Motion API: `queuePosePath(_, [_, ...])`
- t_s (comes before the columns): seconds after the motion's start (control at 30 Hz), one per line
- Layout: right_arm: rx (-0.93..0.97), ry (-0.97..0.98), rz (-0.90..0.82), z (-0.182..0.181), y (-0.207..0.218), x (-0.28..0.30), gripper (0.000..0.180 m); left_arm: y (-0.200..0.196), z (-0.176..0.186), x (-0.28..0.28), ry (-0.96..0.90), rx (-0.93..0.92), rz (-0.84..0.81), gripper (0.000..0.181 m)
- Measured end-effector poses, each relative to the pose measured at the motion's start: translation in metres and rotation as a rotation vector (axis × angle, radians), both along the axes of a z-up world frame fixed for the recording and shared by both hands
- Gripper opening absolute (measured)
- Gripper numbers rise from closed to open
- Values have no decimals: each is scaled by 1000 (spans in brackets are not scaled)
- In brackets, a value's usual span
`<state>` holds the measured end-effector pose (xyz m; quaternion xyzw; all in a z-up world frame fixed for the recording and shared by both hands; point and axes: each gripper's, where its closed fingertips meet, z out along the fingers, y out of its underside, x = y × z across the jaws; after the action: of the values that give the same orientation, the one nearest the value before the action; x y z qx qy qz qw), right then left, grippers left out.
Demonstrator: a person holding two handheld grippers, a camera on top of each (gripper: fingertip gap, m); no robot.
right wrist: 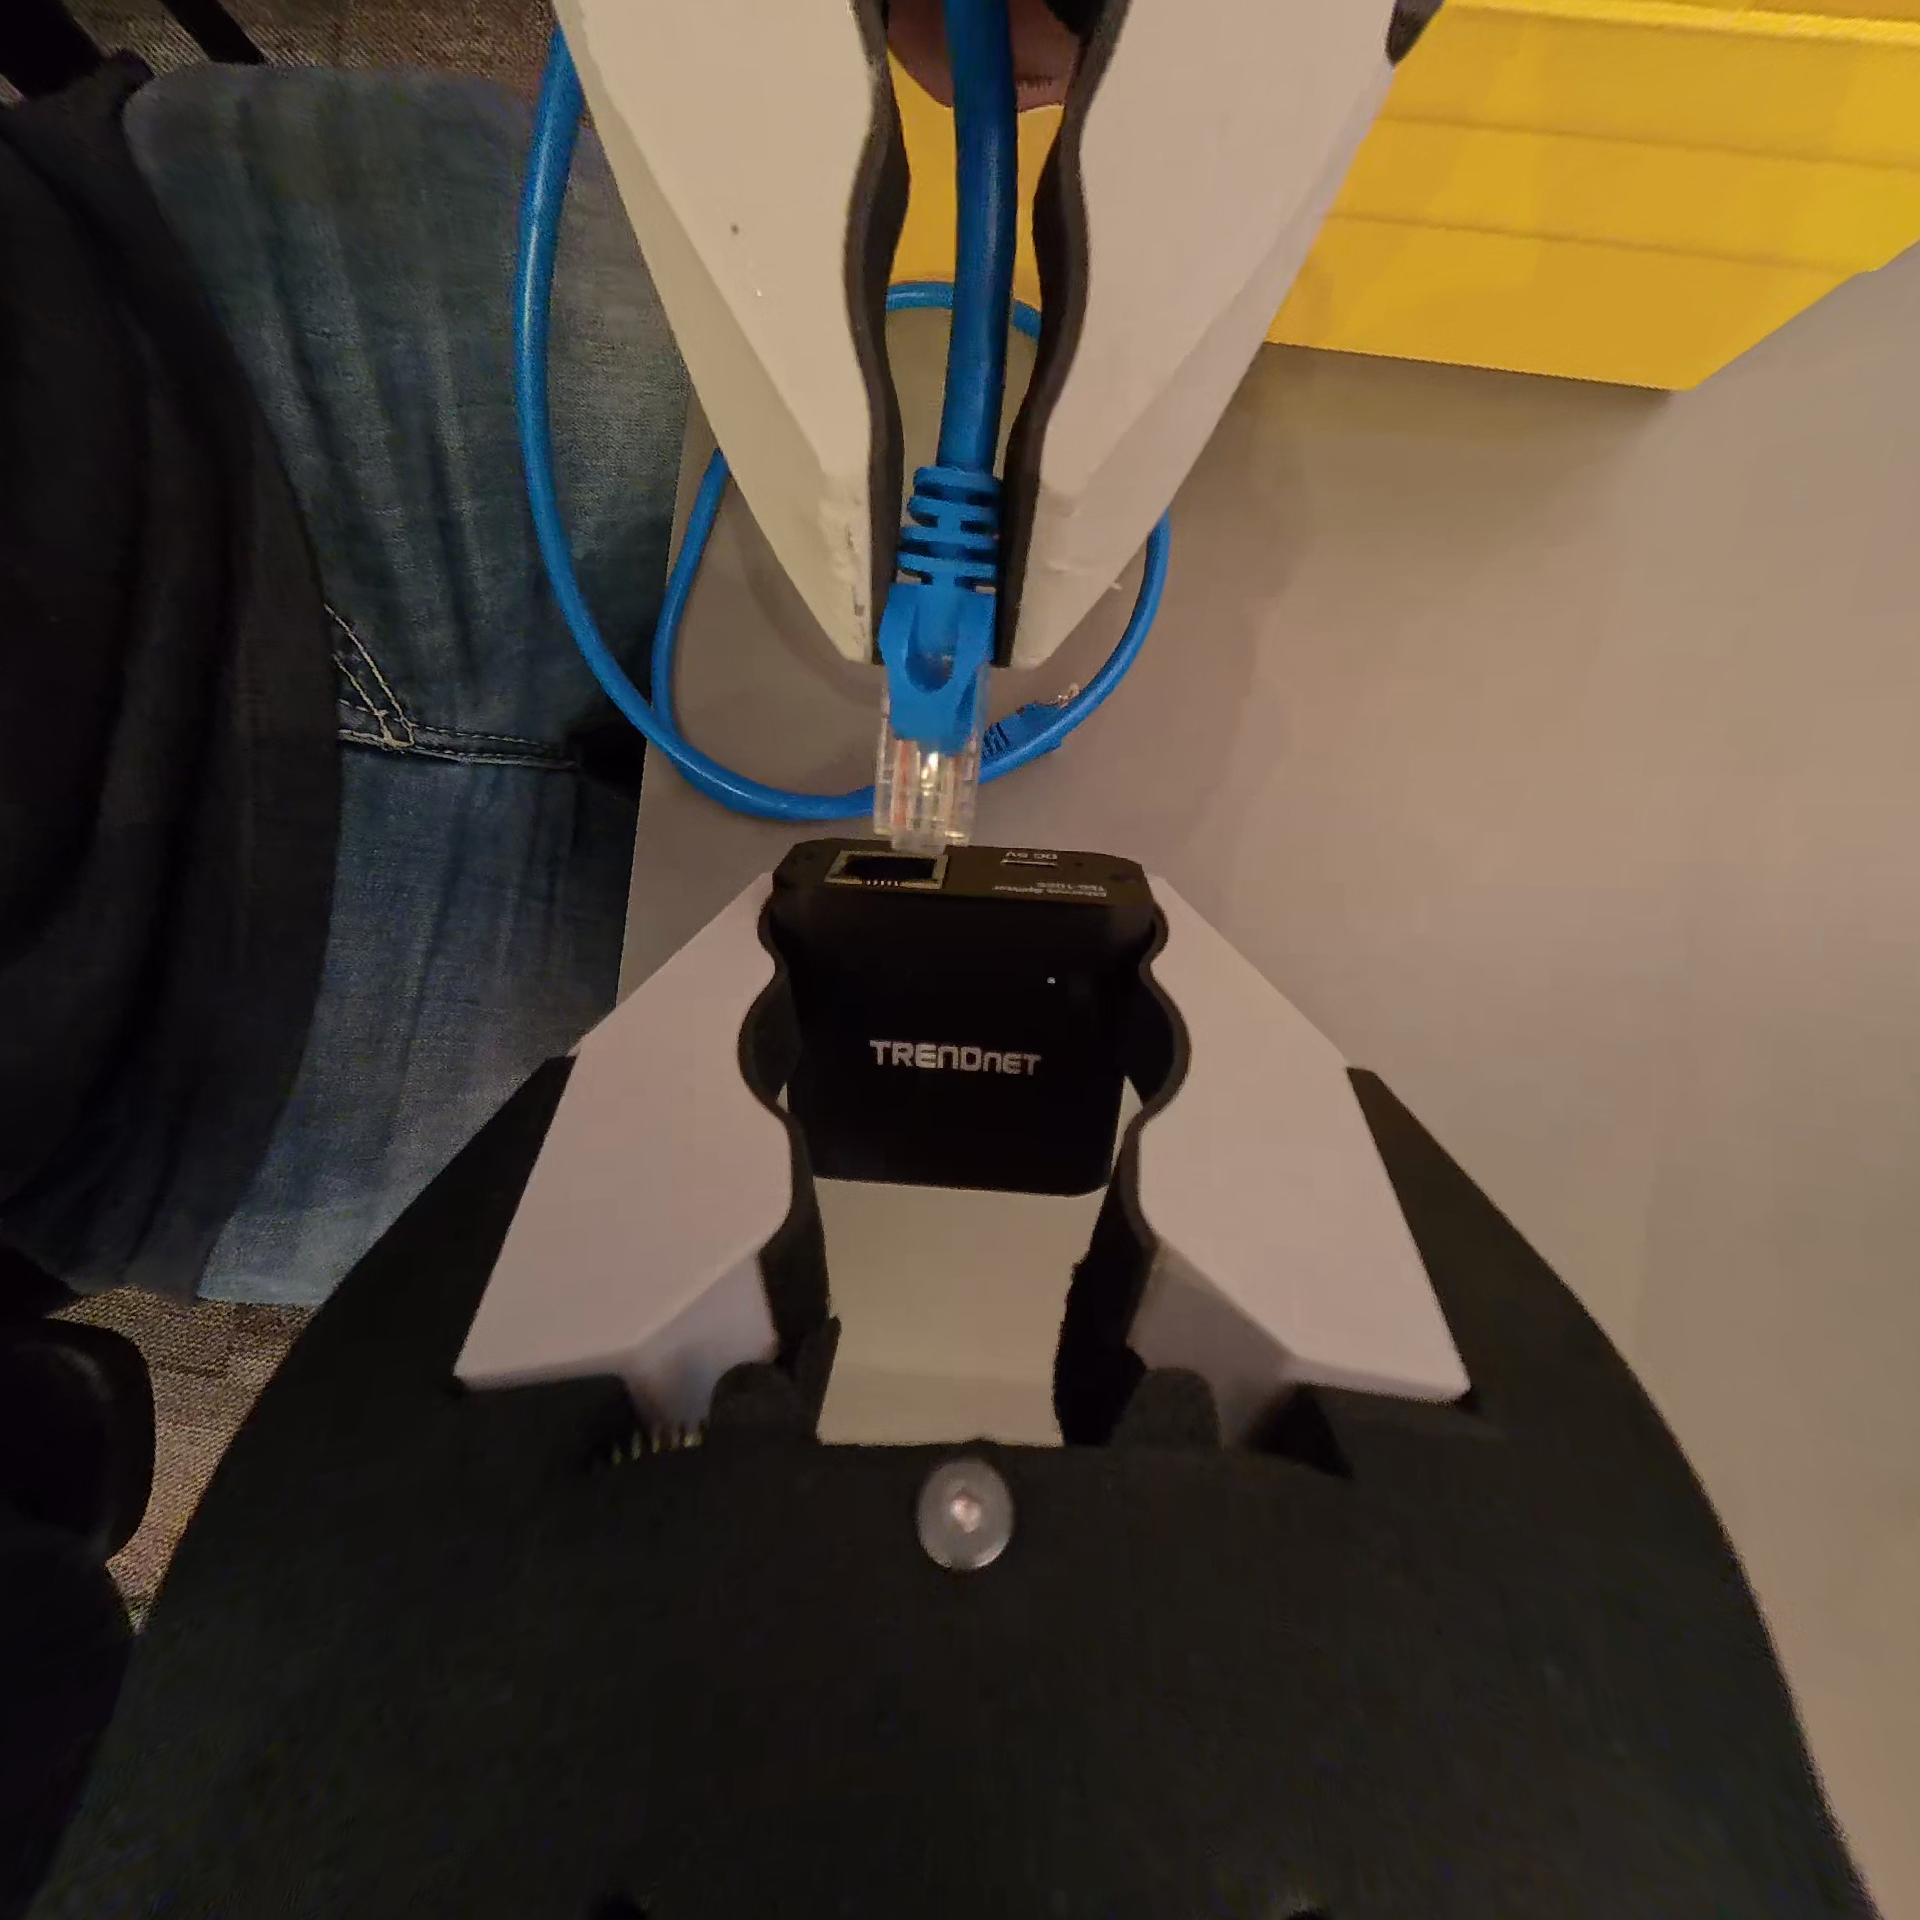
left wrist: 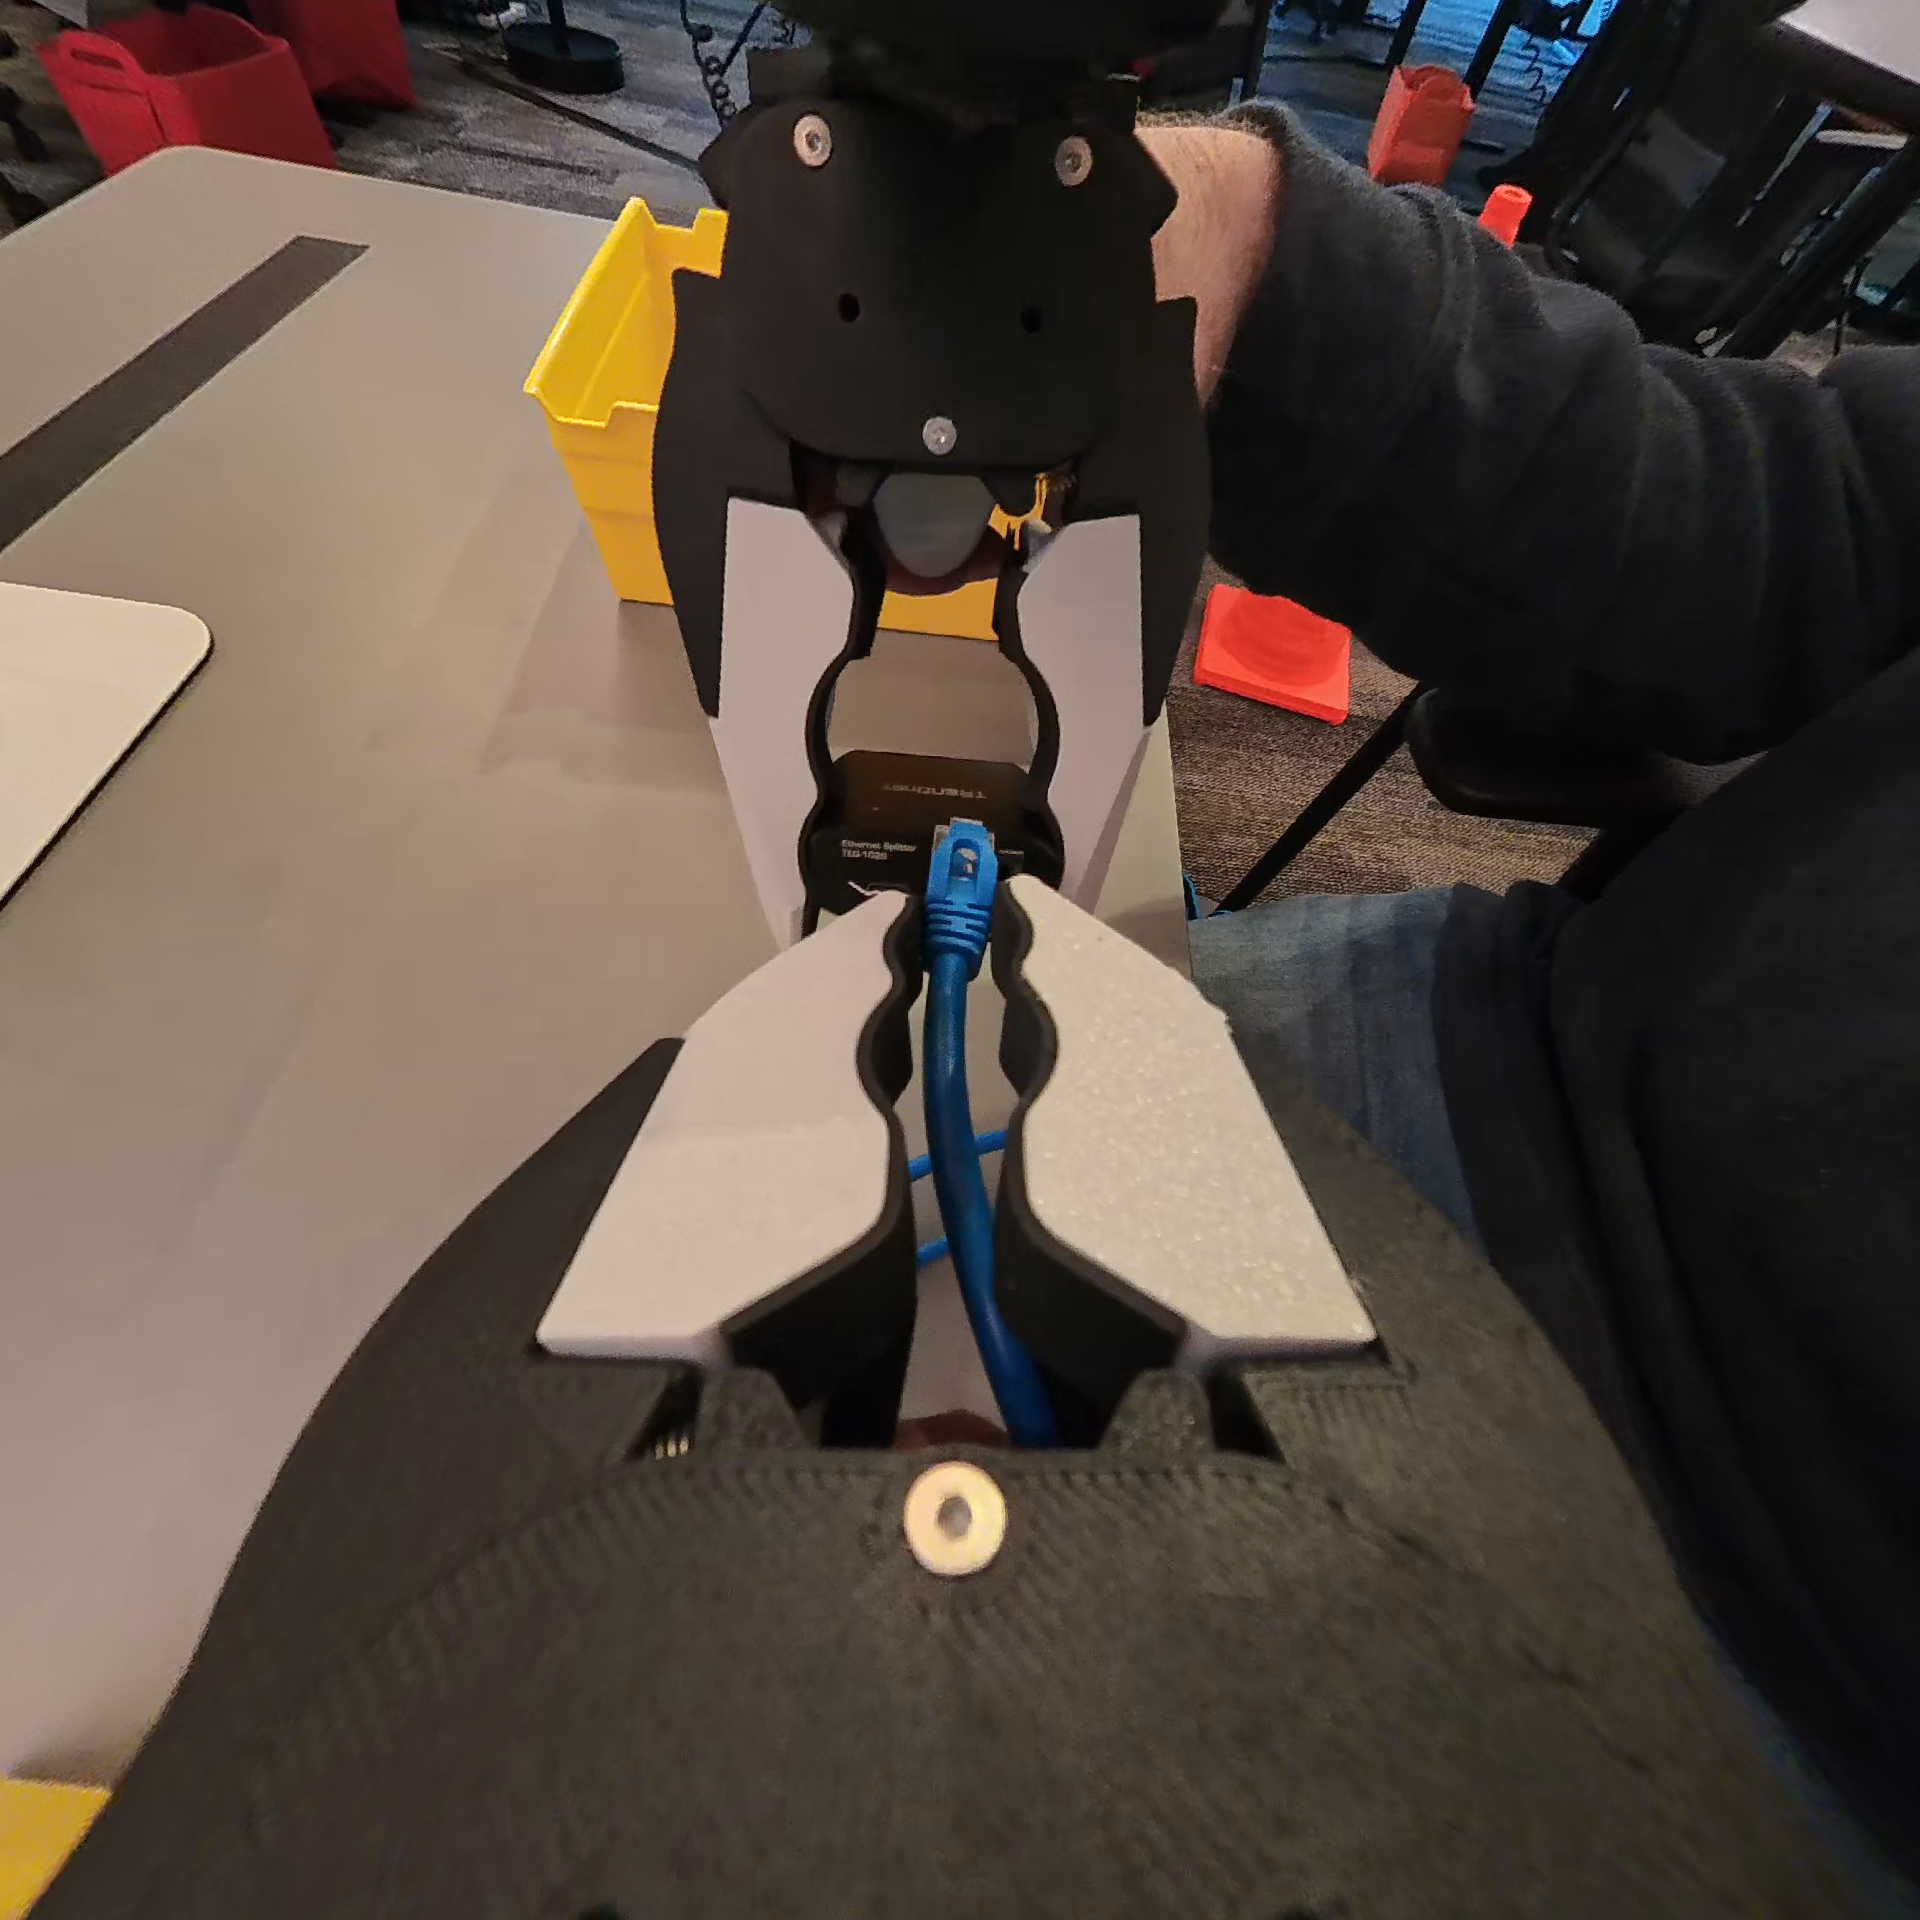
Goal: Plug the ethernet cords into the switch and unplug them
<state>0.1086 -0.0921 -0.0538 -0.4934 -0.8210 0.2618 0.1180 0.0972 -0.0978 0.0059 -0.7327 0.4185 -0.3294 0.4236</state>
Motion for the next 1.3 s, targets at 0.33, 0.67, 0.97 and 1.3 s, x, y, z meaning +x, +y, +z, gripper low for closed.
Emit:
queuePosePath(0.33, [71,-27,3,-6,4,-1,60,1,-6,0,8,-3,8,12])
queuePosePath(0.67, [92,-23,-1,-6,7,-2,60,3,-10,-2,0,-5,16,13])
queuePosePath(0.97, [91,-28,4,-10,7,-3,60,6,-15,-2,25,0,26,13])
queuePosePath(1.3, [101,-45,-10,-16,14,2,60,13,-29,1,111,13,79,12])
